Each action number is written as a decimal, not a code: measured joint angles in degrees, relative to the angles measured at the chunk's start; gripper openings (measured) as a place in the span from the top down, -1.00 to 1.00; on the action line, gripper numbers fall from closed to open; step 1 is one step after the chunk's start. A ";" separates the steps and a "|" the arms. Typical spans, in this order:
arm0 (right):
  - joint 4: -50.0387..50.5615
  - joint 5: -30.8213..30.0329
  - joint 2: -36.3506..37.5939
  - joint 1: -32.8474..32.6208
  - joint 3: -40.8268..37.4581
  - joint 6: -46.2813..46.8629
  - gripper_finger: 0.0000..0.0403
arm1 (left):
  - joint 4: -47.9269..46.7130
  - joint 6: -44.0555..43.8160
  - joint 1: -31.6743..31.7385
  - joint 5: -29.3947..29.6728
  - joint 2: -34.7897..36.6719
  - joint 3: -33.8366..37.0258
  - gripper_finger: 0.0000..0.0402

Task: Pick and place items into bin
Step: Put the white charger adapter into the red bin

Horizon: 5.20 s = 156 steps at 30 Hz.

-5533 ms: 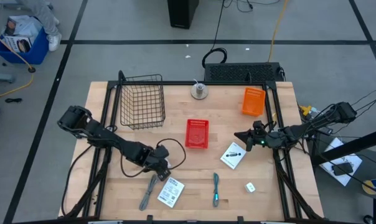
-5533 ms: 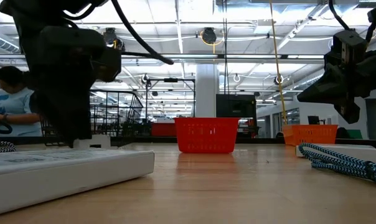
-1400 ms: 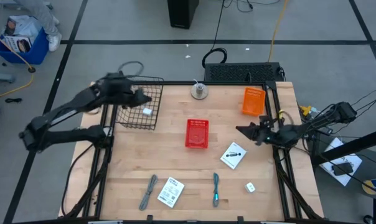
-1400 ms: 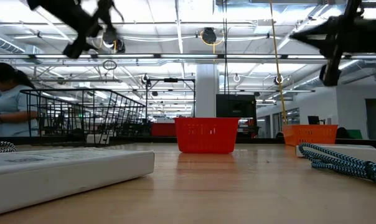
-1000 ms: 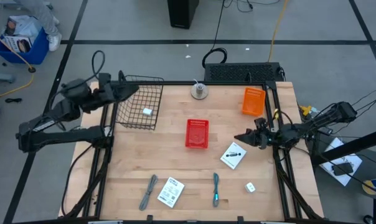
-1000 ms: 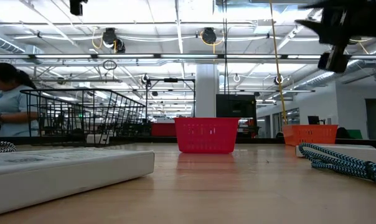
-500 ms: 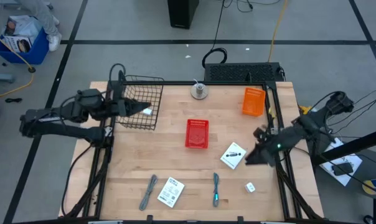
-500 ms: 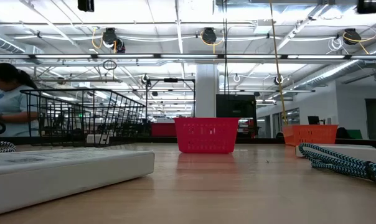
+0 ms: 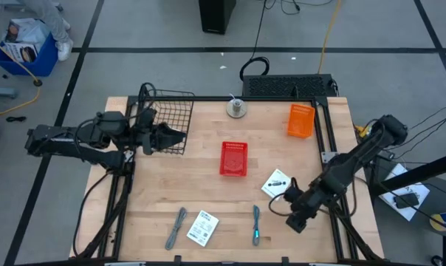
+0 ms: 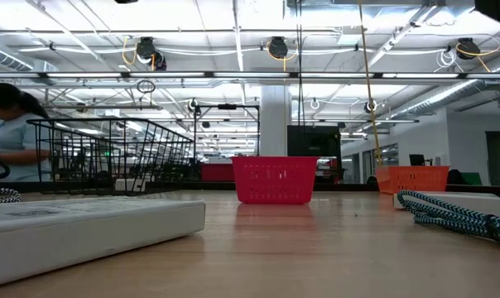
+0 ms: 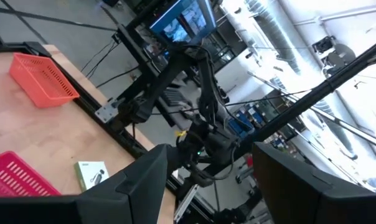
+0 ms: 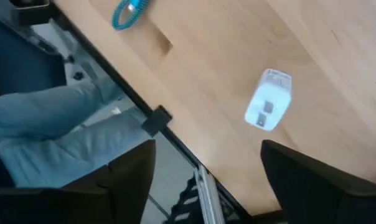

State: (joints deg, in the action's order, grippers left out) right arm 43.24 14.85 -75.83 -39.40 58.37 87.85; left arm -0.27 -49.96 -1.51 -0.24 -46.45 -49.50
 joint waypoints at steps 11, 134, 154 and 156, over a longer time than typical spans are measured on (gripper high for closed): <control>2.32 -2.50 -9.70 -1.07 -0.04 3.60 -0.52 | 0.04 -0.09 0.01 -0.34 0.02 0.00 -0.19; -5.24 -4.32 -31.74 47.93 23.12 -55.77 0.44 | 9.27 5.28 0.31 8.23 8.59 0.02 -0.19; -7.02 -4.52 -33.82 47.93 23.12 -63.91 0.30 | 5.54 1.77 0.30 8.34 8.59 0.02 -0.19; -7.52 -4.52 -33.82 47.93 23.12 -64.92 0.26 | 5.54 1.83 0.30 8.34 8.59 0.02 -0.19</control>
State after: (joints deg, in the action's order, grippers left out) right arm 35.72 10.32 -109.65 8.54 81.49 22.92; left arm 5.28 -48.12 -1.21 8.10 -37.87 -49.47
